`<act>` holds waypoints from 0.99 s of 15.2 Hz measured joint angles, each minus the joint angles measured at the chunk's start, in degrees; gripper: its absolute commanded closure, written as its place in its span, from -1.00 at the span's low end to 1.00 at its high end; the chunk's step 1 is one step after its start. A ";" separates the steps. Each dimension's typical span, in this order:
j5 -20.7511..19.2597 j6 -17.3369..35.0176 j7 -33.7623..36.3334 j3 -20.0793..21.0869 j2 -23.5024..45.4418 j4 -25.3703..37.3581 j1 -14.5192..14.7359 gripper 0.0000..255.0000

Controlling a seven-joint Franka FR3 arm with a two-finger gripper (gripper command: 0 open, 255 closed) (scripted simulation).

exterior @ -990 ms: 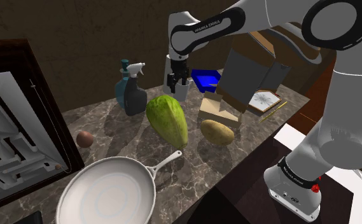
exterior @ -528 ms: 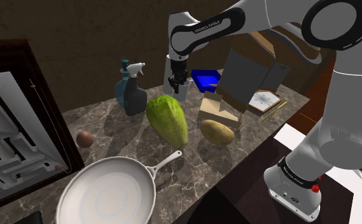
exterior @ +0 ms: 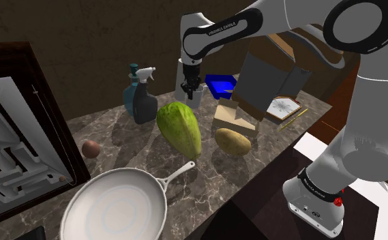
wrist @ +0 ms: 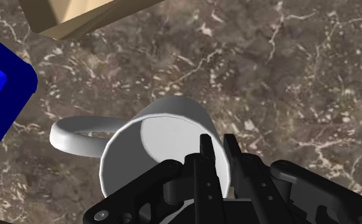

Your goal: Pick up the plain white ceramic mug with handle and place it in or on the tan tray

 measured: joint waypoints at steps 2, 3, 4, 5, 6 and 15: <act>0.03 -0.69 -0.04 0.01 -0.42 0.25 -0.01 1.00; 0.06 -1.29 -0.07 0.02 -0.68 0.60 -0.02 1.00; 0.08 -1.86 -0.03 0.05 -0.90 0.95 0.03 1.00; 0.10 -2.45 -0.14 0.03 -1.17 1.27 -0.03 1.00; 0.13 -3.04 -0.02 0.08 -1.53 1.50 0.06 1.00; 0.33 -9.09 -0.41 0.12 -3.94 5.15 -0.04 1.00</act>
